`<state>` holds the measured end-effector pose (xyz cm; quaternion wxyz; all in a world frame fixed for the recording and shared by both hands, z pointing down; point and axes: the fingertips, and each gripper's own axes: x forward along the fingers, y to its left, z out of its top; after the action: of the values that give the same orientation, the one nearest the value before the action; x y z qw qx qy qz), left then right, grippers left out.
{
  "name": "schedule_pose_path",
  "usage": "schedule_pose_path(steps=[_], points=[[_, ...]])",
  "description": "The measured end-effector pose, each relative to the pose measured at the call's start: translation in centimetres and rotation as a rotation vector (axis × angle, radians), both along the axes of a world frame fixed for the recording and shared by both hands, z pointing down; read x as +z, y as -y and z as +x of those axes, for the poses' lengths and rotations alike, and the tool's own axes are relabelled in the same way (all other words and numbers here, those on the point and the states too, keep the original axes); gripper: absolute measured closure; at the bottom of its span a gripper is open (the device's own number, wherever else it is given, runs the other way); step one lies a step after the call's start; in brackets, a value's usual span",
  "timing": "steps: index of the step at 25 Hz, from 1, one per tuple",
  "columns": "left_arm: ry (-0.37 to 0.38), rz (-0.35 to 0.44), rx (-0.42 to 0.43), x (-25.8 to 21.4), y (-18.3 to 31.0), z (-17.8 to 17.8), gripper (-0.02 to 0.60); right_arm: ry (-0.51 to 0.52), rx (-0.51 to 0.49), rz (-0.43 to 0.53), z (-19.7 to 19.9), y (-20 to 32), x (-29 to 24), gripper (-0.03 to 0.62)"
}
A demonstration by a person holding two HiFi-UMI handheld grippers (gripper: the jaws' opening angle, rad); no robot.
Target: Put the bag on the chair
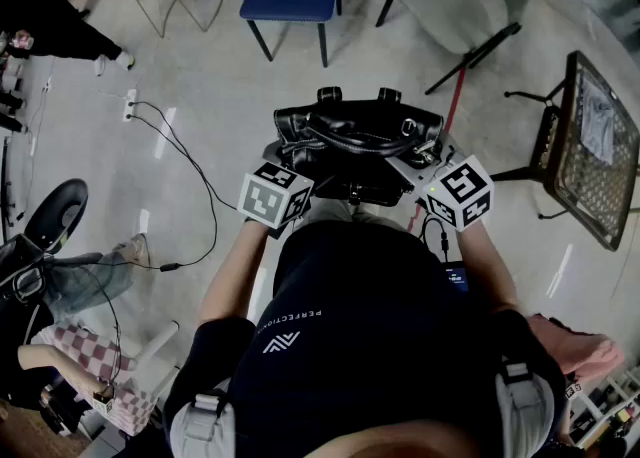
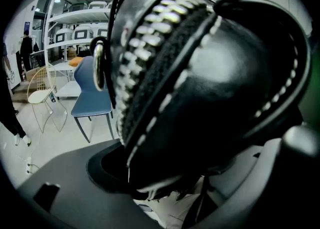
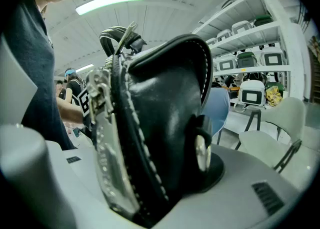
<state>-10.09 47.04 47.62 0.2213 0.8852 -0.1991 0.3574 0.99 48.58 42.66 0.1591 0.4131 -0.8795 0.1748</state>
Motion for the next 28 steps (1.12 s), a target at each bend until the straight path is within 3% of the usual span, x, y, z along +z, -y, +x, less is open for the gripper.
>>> schedule_pose_path(steps=[12,21,28], points=[[0.01,0.042,0.02,-0.8,1.5,0.4,0.189,0.017,0.026,0.008,0.4,0.9,-0.8,0.344],[0.006,0.063,0.047,-0.7,1.6,0.8,0.19,0.101,0.063,-0.019,1.1,1.1,-0.6,0.342],[-0.039,0.057,0.034,-0.8,1.4,0.3,0.233,0.092,0.043,-0.012,0.6,0.9,-0.9,0.353]])
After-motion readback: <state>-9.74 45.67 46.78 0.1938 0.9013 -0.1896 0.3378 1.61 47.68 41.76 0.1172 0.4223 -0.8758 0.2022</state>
